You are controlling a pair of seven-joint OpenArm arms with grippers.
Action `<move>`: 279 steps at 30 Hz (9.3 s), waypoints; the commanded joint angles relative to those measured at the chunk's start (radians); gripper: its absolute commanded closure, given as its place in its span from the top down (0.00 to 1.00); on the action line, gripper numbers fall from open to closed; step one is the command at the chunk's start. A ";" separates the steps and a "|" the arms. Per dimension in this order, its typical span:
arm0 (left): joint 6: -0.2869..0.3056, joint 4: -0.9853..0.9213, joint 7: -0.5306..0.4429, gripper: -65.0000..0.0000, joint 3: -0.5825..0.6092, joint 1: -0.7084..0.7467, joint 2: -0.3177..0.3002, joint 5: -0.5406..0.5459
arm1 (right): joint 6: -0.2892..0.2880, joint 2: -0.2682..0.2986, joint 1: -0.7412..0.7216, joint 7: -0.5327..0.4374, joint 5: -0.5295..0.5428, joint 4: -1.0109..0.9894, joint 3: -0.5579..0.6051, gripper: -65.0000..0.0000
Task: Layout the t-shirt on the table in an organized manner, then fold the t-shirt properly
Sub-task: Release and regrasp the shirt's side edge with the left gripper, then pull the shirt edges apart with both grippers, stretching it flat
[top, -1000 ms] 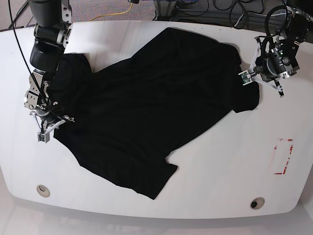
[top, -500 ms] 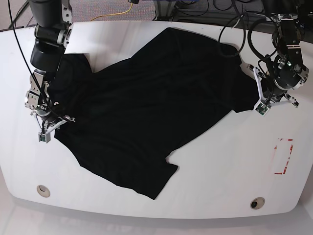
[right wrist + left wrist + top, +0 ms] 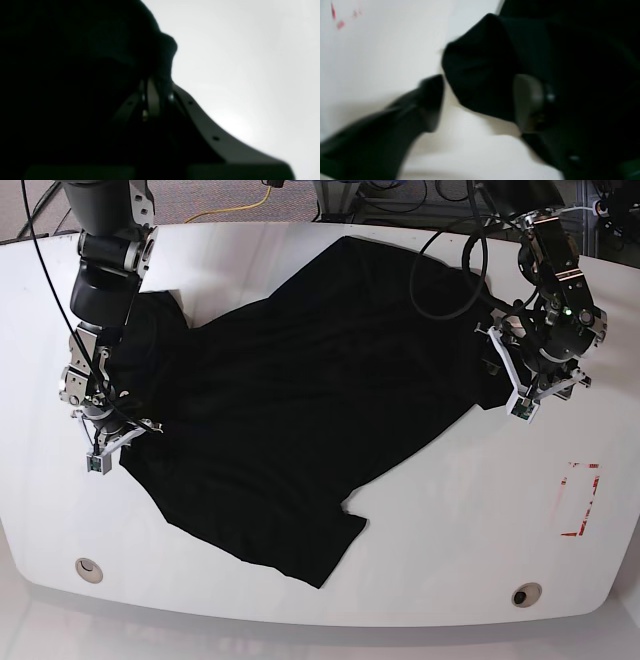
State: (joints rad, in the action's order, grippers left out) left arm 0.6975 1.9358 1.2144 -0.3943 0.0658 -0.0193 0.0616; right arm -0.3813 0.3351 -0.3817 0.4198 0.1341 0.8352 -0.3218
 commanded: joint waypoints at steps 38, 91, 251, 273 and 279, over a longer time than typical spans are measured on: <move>-0.212 -0.281 -0.087 0.72 -0.252 -0.191 0.176 0.215 | -0.006 0.003 -0.027 -0.003 0.003 0.016 -0.001 0.00; -0.209 -0.266 -0.060 0.00 -0.191 -0.149 0.045 0.215 | -0.006 -0.011 -0.030 -0.003 0.005 0.016 -0.001 0.00; -0.157 -0.312 -0.058 0.00 -0.102 -0.165 -0.164 0.275 | 0.000 0.052 -0.033 0.003 0.005 0.016 -0.159 0.00; -0.072 -0.315 -0.018 0.00 -0.104 -0.122 -0.222 0.274 | 0.002 0.006 0.183 0.115 0.005 0.255 -0.273 0.00; -0.051 -0.315 -0.018 0.00 -0.104 -0.088 -0.245 0.274 | 0.003 -0.027 0.252 0.158 0.003 0.399 -0.273 0.00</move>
State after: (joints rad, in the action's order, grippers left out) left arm 0.6312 1.6043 1.2114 -0.4946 -0.0132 -0.2356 0.3244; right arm -0.3748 0.3019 -0.1295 0.5846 0.1349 1.1736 -0.5911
